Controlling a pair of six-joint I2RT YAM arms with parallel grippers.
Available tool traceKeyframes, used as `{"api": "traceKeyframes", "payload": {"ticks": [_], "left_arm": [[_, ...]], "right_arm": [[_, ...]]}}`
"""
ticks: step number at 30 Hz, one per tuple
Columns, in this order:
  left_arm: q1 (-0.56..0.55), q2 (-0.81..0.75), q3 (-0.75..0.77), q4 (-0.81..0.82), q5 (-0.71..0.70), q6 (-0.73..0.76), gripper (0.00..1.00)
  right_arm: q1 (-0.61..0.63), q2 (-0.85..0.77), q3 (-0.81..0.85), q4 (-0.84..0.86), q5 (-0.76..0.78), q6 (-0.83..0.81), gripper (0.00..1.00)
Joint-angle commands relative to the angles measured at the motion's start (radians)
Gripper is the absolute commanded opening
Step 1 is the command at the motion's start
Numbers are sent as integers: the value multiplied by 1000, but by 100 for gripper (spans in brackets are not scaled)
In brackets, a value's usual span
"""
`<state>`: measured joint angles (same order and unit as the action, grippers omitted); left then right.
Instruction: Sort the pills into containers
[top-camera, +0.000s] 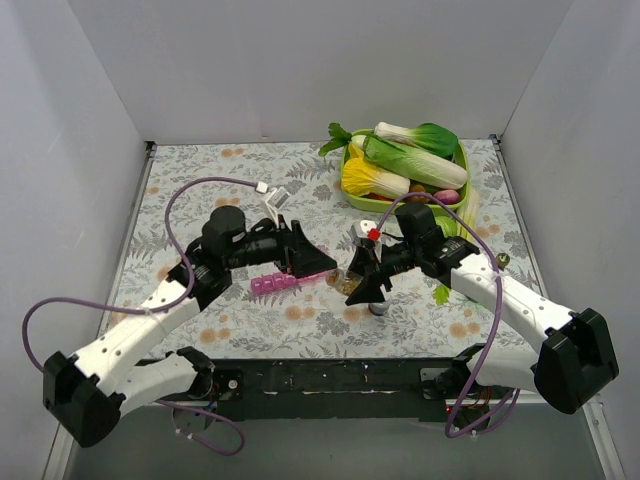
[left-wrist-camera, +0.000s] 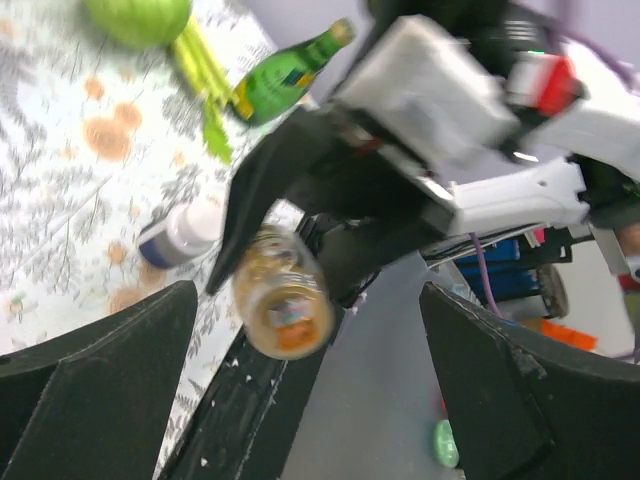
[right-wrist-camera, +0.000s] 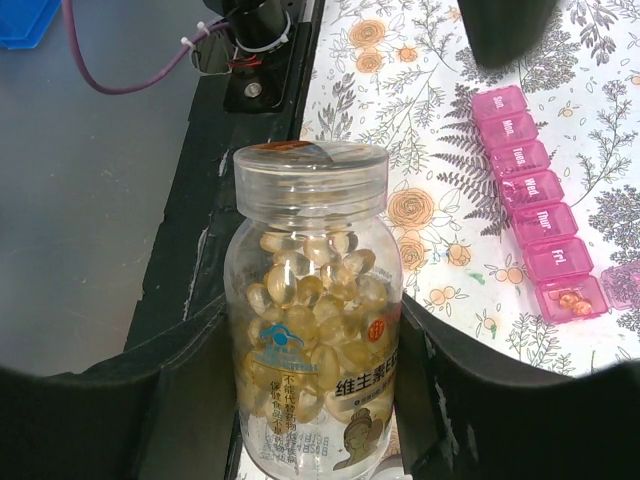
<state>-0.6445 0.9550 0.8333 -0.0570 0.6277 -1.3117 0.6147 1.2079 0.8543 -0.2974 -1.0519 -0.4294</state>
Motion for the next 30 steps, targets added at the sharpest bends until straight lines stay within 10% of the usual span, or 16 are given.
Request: {"api": "traceKeyframes", "payload": {"ticks": [1, 30], "left_arm": [[-18, 100, 47, -72, 3, -146, 92], [-101, 226, 151, -265, -94, -52, 59]], "right_arm": [[-1, -13, 37, -5, -3, -20, 1], [-6, 31, 51, -6, 58, -14, 1]]}}
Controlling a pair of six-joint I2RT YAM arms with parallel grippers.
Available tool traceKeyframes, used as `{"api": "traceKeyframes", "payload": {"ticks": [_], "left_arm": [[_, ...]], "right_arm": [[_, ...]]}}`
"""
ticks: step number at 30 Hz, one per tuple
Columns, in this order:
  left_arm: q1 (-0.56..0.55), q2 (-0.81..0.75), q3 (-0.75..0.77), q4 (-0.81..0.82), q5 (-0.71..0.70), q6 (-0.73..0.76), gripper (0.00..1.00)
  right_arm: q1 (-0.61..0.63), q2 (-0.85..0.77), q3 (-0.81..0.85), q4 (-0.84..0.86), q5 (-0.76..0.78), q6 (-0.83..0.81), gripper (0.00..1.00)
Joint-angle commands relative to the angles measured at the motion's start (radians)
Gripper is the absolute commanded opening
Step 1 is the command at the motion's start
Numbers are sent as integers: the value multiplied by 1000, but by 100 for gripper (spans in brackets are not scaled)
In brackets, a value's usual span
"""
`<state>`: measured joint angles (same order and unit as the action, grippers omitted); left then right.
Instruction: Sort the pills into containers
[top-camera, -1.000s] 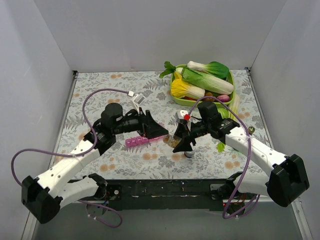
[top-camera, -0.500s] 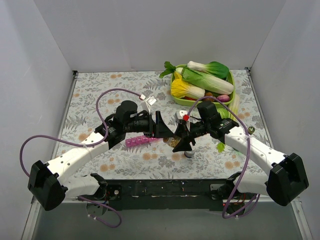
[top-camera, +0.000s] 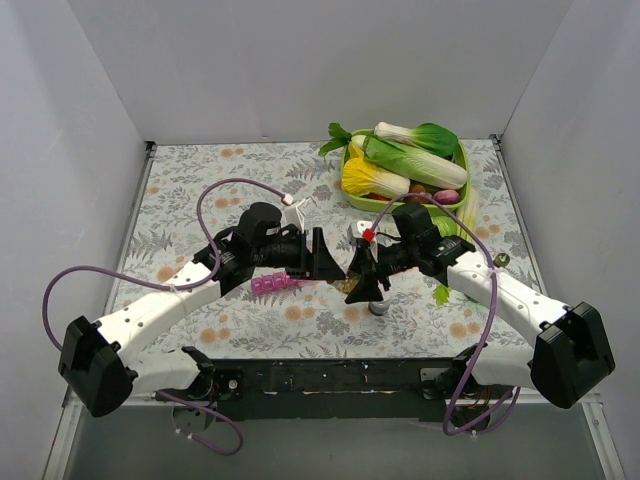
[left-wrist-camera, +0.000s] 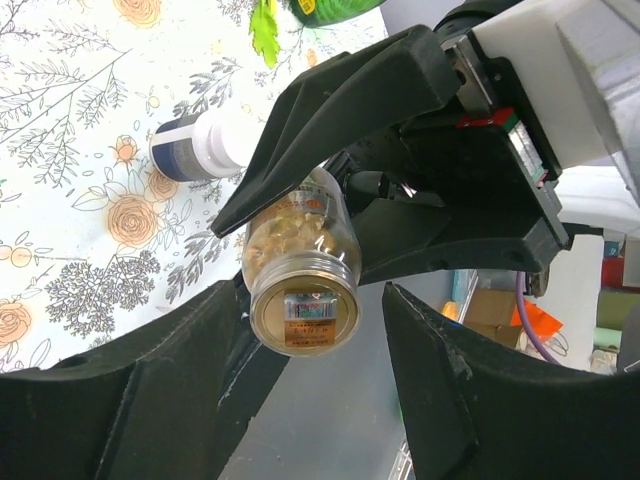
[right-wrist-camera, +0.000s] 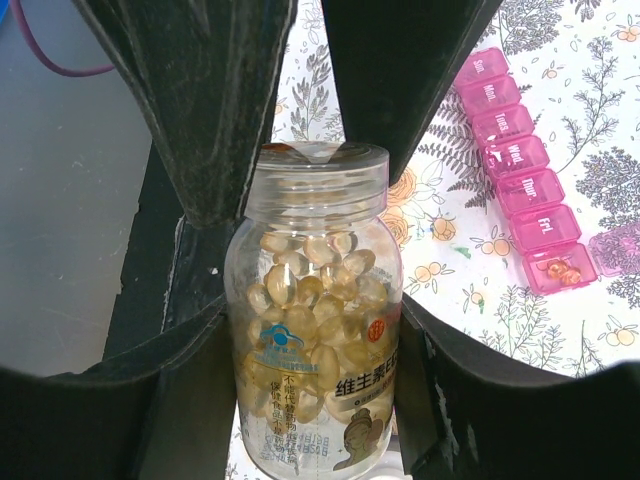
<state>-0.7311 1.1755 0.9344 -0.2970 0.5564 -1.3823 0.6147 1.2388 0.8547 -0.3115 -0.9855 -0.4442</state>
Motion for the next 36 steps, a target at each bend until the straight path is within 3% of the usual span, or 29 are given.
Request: {"api": "traceKeyframes", "payload": {"ticks": [1, 6, 11, 13, 14, 16, 17, 18, 23, 32, 36], "left_arm": [[-17, 9, 52, -24, -24, 19, 58], [-27, 32, 70, -27, -12, 23, 41], [-28, 38, 78, -37, 4, 34, 8], [-28, 33, 78, -44, 0, 35, 2], [-28, 29, 76, -51, -9, 38, 1], [-27, 24, 76, -59, -21, 37, 0], [-27, 20, 73, -63, -35, 37, 0], [-27, 13, 73, -67, -38, 37, 0], [-13, -2, 66, -73, -49, 28, 0], [62, -43, 55, -141, -56, 51, 0], [188, -77, 43, -215, -65, 89, 0]], "right_arm": [[-4, 1, 52, 9, -8, 1, 1], [-4, 2, 49, 11, -7, 2, 1], [-4, -1, 46, 12, -4, 4, 2], [-4, -1, 44, 14, -2, 4, 9], [-4, -2, 43, 15, -2, 4, 18], [-4, -10, 40, 18, -2, 2, 34], [-4, -12, 37, 18, 2, 1, 56], [-3, -16, 37, 18, 7, 1, 64], [-6, -35, 37, 9, 24, -13, 90], [-32, -56, 47, -9, 37, -40, 95], [-90, -91, 58, -15, 47, -51, 96]]}}
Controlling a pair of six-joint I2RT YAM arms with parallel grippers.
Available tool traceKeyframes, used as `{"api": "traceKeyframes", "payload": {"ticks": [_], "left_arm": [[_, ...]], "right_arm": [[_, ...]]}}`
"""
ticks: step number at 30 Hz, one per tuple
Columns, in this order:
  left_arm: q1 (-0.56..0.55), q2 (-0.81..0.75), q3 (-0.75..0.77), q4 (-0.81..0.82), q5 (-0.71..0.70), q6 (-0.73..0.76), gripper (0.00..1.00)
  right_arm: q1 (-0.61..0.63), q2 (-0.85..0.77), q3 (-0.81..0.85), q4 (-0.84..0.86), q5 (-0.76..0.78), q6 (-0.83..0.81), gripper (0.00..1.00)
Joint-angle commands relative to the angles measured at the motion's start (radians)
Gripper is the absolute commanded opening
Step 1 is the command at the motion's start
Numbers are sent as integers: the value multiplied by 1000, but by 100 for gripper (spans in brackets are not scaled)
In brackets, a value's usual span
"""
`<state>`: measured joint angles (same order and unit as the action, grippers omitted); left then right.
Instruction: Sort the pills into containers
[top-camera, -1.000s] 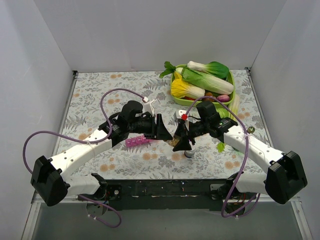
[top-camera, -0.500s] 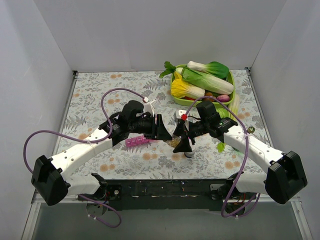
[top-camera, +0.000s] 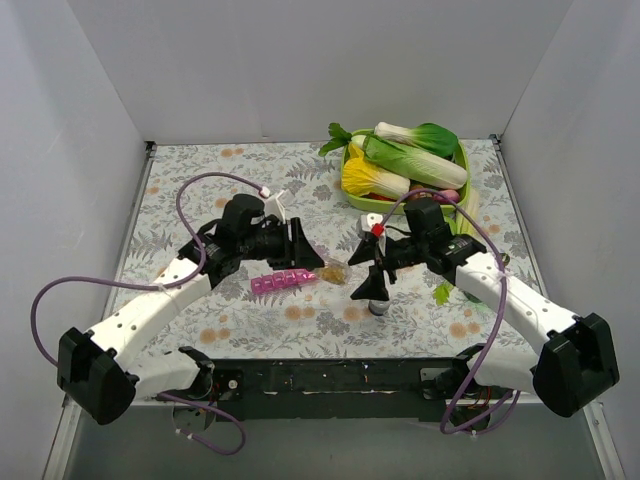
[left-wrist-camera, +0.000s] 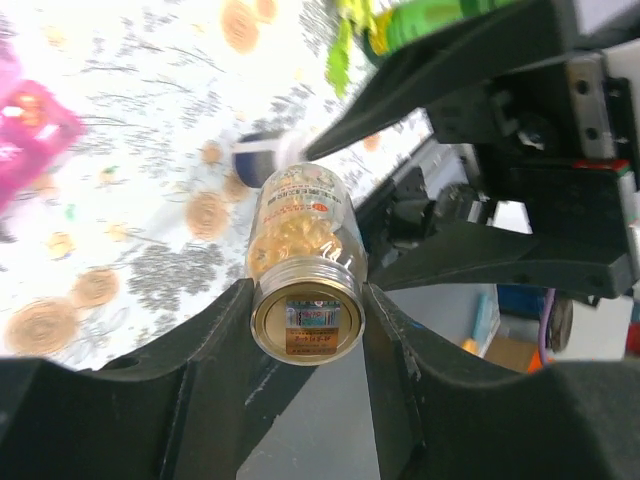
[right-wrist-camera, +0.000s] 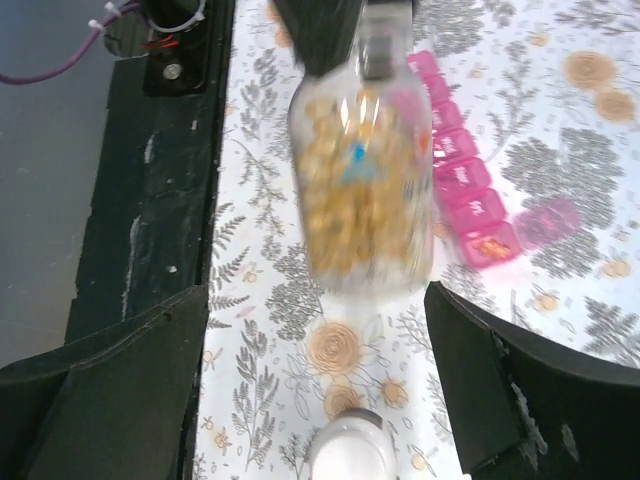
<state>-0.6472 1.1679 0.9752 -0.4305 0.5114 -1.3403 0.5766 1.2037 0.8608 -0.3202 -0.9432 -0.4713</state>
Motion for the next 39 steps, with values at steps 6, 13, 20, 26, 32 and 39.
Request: {"api": "traceKeyframes", "payload": {"ticks": [6, 13, 20, 26, 32, 39], "left_arm": [[230, -41, 62, -253, -258, 157, 0], [535, 73, 105, -231, -442, 236, 0], [764, 298, 213, -123, -548, 259, 0], [836, 478, 348, -125, -619, 270, 0], [856, 605, 459, -178, -665, 317, 4], [862, 667, 563, -237, -643, 319, 43]], "right_arm": [[-184, -121, 43, -3, -2, -27, 97], [-259, -171, -5, 12, 1, -27, 98], [-279, -185, -34, 30, -23, -29, 98], [-288, -194, -54, 44, -43, -29, 98], [-293, -216, -65, 43, -54, -29, 98], [-296, -224, -69, 40, -54, -29, 98]]}}
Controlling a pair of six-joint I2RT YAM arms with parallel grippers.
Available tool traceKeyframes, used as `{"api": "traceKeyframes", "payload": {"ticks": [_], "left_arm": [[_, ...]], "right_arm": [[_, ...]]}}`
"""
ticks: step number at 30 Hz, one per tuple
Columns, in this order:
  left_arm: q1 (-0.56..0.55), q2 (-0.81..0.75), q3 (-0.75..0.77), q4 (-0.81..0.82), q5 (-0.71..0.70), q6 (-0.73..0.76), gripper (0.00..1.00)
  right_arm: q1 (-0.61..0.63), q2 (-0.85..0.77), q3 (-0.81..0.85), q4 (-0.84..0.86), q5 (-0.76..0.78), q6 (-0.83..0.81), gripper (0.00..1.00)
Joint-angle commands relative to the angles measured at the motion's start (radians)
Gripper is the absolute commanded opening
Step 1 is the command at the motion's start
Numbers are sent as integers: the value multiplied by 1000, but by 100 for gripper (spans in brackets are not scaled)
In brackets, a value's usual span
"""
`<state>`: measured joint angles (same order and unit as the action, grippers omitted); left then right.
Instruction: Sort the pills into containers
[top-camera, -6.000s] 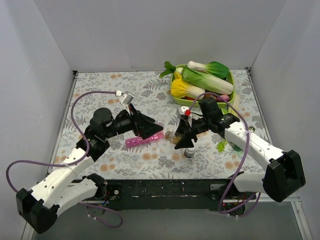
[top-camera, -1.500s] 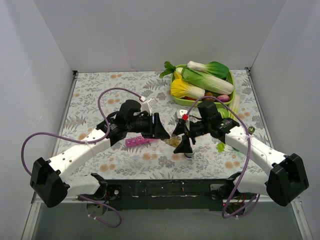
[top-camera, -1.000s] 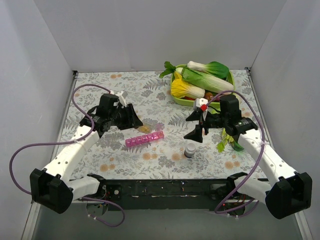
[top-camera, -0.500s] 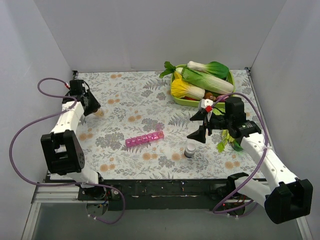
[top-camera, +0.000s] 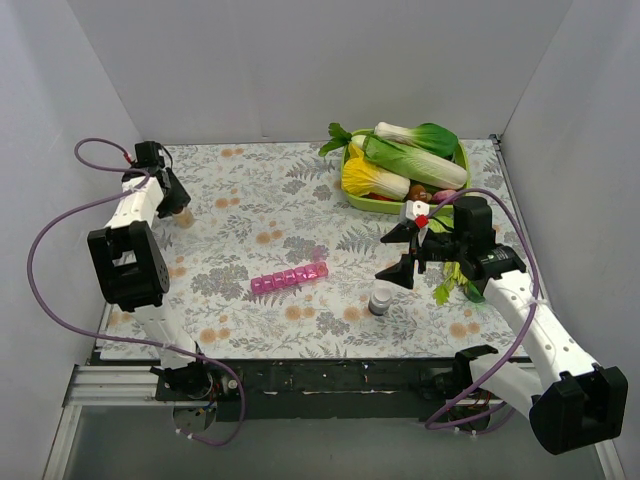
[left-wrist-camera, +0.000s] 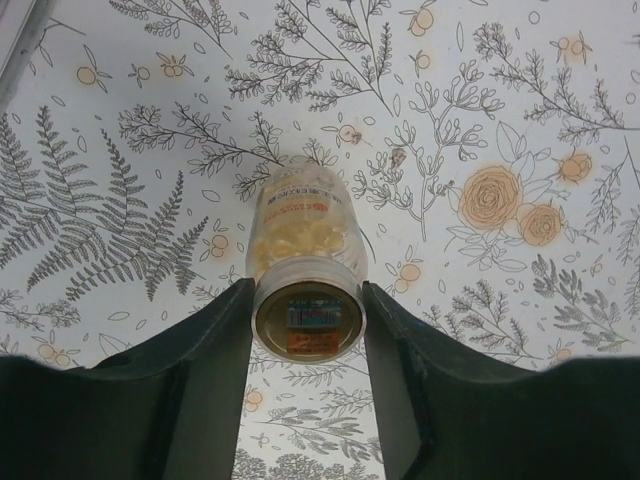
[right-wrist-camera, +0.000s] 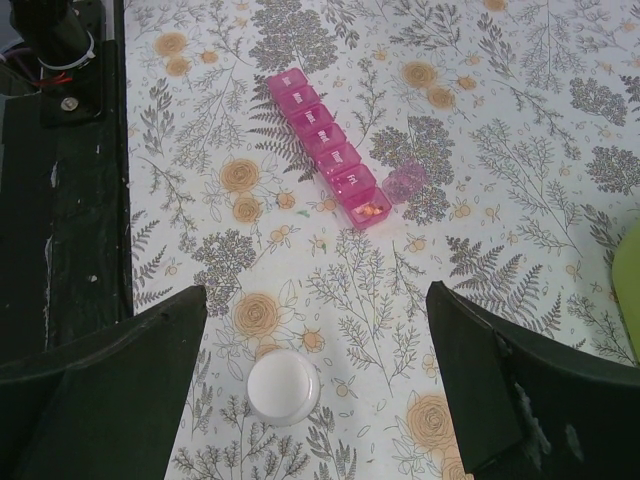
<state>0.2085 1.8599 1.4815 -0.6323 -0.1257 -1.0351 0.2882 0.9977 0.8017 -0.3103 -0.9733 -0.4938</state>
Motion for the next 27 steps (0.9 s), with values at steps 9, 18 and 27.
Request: {"api": "traceKeyframes", "payload": {"ticks": [9, 18, 27], "left_arm": [[8, -94, 97, -56, 40, 15, 69], [8, -477, -301, 227, 523, 92, 85], [-43, -693, -773, 841, 1020, -1, 98]], "right_arm": [[-7, -8, 2, 4, -11, -31, 98], [-4, 39, 43, -105, -15, -268, 98], [8, 194, 140, -239, -50, -517, 98]]}}
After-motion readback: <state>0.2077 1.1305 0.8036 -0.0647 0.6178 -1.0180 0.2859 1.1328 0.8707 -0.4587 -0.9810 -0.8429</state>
